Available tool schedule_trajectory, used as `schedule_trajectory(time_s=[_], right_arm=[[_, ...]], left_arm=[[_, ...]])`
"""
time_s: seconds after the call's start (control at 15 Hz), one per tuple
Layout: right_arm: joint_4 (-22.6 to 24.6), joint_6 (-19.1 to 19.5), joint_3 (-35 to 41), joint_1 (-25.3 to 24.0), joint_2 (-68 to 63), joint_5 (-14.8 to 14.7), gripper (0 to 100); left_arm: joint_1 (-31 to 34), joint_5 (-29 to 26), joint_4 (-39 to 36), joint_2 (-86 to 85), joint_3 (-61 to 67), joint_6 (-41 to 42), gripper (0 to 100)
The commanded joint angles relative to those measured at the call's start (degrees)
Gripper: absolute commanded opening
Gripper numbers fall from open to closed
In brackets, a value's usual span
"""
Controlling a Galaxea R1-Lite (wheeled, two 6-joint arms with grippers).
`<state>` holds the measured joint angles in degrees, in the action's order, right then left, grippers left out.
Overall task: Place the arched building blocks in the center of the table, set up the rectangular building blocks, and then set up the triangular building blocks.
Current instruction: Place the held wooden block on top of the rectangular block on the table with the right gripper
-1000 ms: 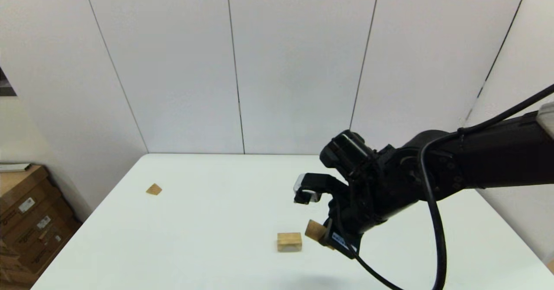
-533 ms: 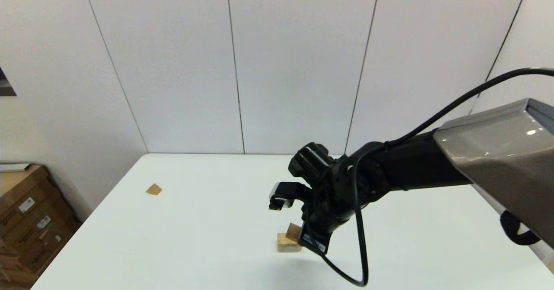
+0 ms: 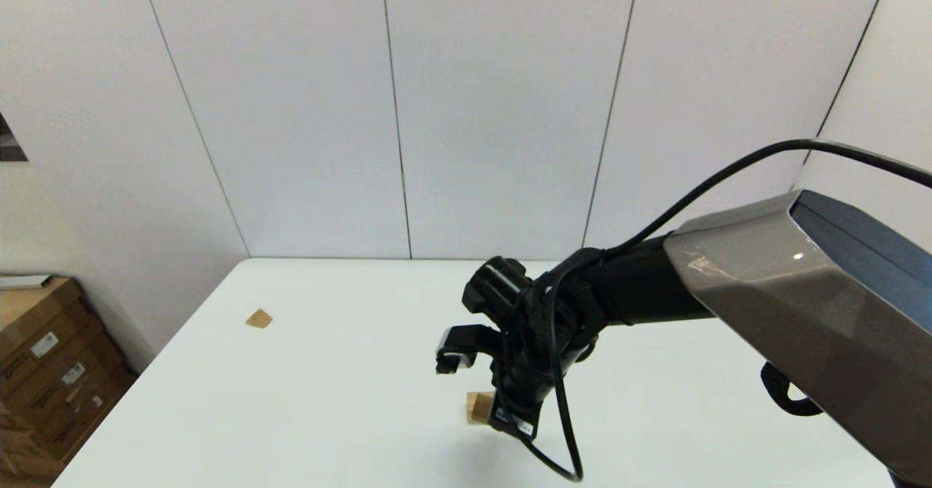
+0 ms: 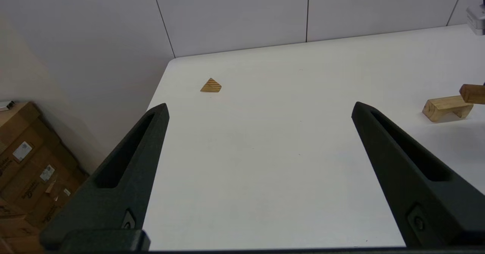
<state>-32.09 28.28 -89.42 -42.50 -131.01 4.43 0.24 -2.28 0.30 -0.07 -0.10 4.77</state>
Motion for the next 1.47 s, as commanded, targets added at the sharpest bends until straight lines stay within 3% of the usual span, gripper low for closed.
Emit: schedule_trajectory(time_s=[0.07,1.47], right_arm=[[-2.3,0.5,-4.6,0.9,-2.4,0.4,0],[-2.4,1.0,-10.6,2.5,-8.0,0.6,0]], left_arm=[[0.0,0.0,0.0,0.1,0.0,0.1,100],[0.0,0.0,0.0,0.1,0.0,0.1,100]])
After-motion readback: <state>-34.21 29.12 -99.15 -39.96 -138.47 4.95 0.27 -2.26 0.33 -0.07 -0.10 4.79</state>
